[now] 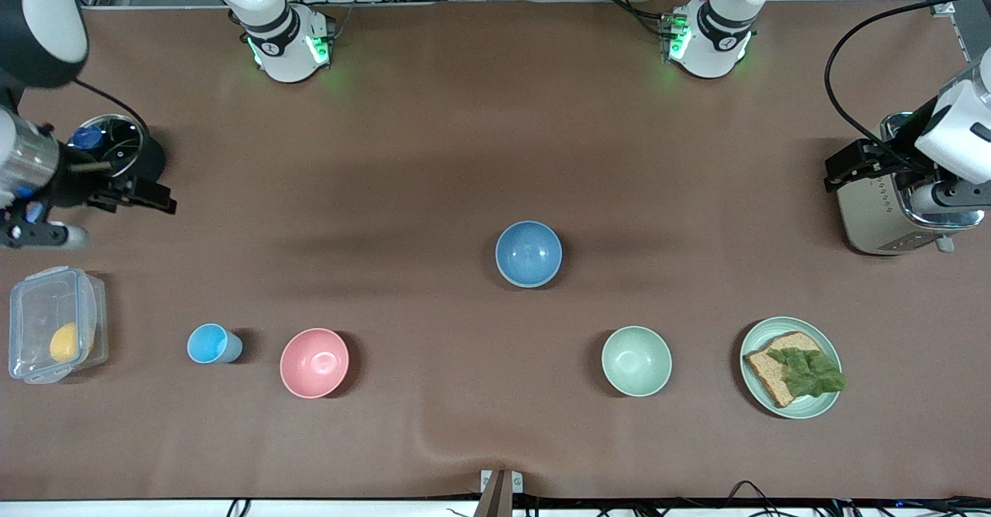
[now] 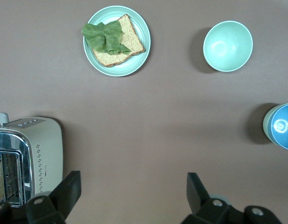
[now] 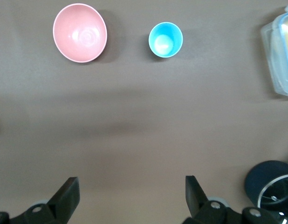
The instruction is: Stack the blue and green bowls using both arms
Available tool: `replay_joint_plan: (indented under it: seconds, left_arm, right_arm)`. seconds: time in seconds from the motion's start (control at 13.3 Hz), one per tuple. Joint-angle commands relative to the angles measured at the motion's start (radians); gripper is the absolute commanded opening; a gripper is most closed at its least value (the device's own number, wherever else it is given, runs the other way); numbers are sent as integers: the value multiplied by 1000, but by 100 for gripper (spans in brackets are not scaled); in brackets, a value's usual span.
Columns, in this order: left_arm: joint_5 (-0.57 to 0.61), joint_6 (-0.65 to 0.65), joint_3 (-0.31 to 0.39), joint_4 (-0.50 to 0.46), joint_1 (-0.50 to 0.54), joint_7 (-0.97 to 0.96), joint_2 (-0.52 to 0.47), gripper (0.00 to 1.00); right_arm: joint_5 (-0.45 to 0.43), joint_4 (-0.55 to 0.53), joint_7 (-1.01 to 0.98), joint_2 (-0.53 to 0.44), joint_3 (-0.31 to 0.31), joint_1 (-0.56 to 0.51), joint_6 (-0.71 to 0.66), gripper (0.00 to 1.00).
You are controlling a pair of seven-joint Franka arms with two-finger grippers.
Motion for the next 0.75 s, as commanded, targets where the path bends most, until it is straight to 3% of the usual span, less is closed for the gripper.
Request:
replay_joint_plan:
  seconds: [0.0, 0.68]
  left_arm:
    - [-23, -20, 17, 23, -10, 30, 4, 100]
    - [-20, -22, 17, 25, -10, 29, 4, 100]
  right_arm:
    - [-25, -53, -37, -74, 33, -41, -45, 100]
    - [-25, -44, -58, -78, 28, -44, -95, 100]
